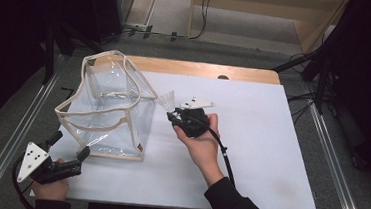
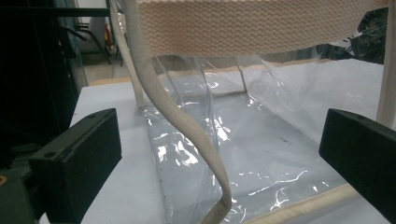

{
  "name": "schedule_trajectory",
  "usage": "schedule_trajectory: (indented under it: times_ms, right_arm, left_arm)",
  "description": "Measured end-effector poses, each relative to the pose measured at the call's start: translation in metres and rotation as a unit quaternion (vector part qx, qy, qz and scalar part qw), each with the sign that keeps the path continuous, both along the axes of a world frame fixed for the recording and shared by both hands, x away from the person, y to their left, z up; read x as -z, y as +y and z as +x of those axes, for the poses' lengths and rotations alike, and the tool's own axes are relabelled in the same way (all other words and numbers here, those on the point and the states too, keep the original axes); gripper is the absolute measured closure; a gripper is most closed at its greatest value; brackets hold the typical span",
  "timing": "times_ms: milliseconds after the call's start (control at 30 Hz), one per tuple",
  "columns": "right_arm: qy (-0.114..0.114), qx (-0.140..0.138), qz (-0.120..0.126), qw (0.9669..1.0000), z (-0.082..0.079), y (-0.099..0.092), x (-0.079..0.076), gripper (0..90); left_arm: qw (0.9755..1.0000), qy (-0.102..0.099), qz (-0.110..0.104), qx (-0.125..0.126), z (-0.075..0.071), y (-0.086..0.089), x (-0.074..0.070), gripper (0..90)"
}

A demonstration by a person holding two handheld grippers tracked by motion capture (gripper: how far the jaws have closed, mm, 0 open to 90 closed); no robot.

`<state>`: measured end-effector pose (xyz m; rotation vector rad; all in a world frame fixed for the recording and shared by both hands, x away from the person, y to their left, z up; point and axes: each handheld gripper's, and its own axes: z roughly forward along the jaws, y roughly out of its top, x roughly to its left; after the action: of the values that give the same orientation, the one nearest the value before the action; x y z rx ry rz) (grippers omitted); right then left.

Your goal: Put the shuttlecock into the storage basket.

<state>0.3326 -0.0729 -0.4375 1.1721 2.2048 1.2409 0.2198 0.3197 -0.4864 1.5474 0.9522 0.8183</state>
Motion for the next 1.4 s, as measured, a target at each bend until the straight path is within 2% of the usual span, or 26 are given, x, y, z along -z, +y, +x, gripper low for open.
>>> schedule_trajectory:
  times_ms: [1400]
  right_arm:
    - [-0.046, -0.009, 0.022, 0.9987, -0.006, 0.005, -0.025, 63.2]
  left_arm:
    - [1.0000, 0.000, -0.001, 0.000, 0.000, 0.000, 0.000, 0.0]
